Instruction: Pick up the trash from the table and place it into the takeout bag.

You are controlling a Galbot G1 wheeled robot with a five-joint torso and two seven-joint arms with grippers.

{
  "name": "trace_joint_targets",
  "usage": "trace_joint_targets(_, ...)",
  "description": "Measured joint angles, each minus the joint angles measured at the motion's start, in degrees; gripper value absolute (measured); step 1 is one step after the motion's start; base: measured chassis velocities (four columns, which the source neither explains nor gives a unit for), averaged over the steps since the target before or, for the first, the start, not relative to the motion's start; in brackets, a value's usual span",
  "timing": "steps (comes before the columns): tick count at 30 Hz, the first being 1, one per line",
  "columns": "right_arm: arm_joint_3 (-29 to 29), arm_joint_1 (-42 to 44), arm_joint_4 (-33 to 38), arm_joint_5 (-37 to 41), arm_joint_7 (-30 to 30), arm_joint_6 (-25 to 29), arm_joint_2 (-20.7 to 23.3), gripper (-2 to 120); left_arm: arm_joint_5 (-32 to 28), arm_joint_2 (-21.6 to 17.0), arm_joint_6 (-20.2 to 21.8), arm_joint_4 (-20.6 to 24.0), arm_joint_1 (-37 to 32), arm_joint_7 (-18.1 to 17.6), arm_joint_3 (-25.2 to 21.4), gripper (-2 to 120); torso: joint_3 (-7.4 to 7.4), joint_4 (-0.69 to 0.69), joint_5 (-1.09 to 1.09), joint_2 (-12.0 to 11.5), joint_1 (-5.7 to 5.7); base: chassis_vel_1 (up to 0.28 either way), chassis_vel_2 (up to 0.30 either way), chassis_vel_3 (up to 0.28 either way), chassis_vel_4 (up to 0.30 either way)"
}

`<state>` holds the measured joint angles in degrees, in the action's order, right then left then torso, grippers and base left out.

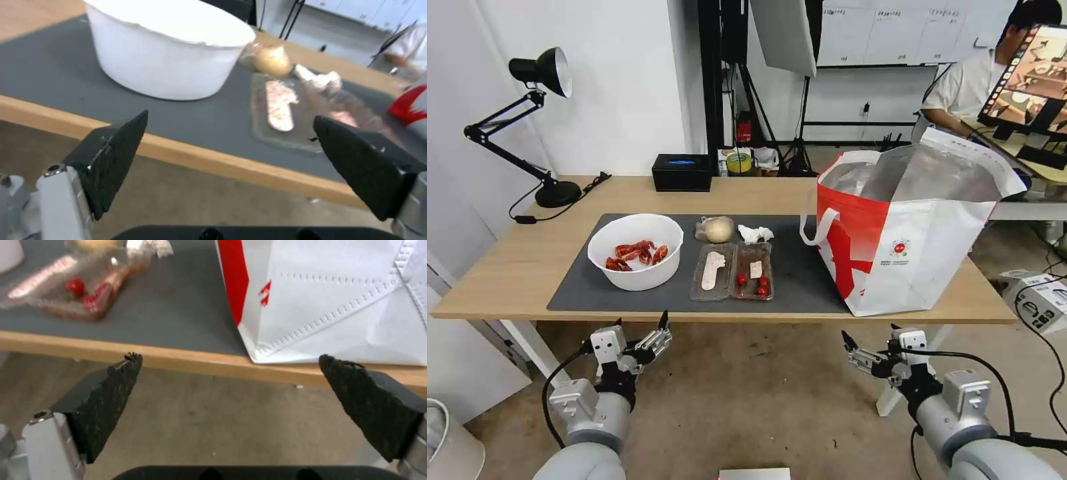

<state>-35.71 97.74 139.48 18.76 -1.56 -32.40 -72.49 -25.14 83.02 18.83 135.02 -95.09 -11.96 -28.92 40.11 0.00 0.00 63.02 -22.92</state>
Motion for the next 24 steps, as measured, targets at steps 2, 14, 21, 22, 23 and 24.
trace_joint_targets(2, 0.0, 0.0, 0.2, 0.5, -0.2, 0.2, 0.0, 100, -3.2, -0.1, 0.0, 0.0, 0.7, -0.9, 0.5, 100, 0.00, 0.00, 0.00, 0.0, 0.00, 0.000, 0.000, 0.000, 0.000)
trace_joint_targets(14, 0.1, -0.1, 0.4, 1.1, -0.5, 0.4, 0.3, 100, -34.9, -2.2, -1.1, 1.0, 9.4, -19.7, 7.9, 100, 0.00, -0.01, 0.00, 0.0, 0.00, 0.000, 0.000, 0.000, 0.000)
trace_joint_targets(21, -0.2, 0.0, 0.4, 0.9, -0.6, 0.4, 0.5, 100, -42.2, -2.0, -4.9, -0.1, 12.2, -24.8, 13.6, 100, 0.00, -0.01, 0.00, 0.0, 0.00, 0.000, 0.000, 0.000, 0.000)
trace_joint_targets(22, -0.3, 0.0, 0.4, 0.9, -0.7, 0.4, 0.4, 100, -43.2, -1.9, -6.0, -0.9, 13.5, -25.1, 15.0, 100, 0.00, 0.00, 0.01, 0.0, 0.00, 0.000, 0.000, 0.000, 0.000)
trace_joint_targets(23, -0.3, 0.1, 0.4, 0.8, -0.7, 0.4, 0.3, 100, -43.9, -1.7, -6.7, -1.5, 14.6, -25.4, 15.9, 100, 0.00, 0.00, 0.00, 0.0, 0.00, 0.000, 0.000, 0.000, 0.000)
trace_joint_targets(24, -0.3, 0.1, 0.4, 0.8, -0.7, 0.4, 0.3, 100, -43.9, -1.7, -6.7, -1.5, 14.6, -25.4, 15.9, 100, 0.00, 0.00, 0.00, 0.0, 0.00, 0.000, 0.000, 0.000, 0.000)
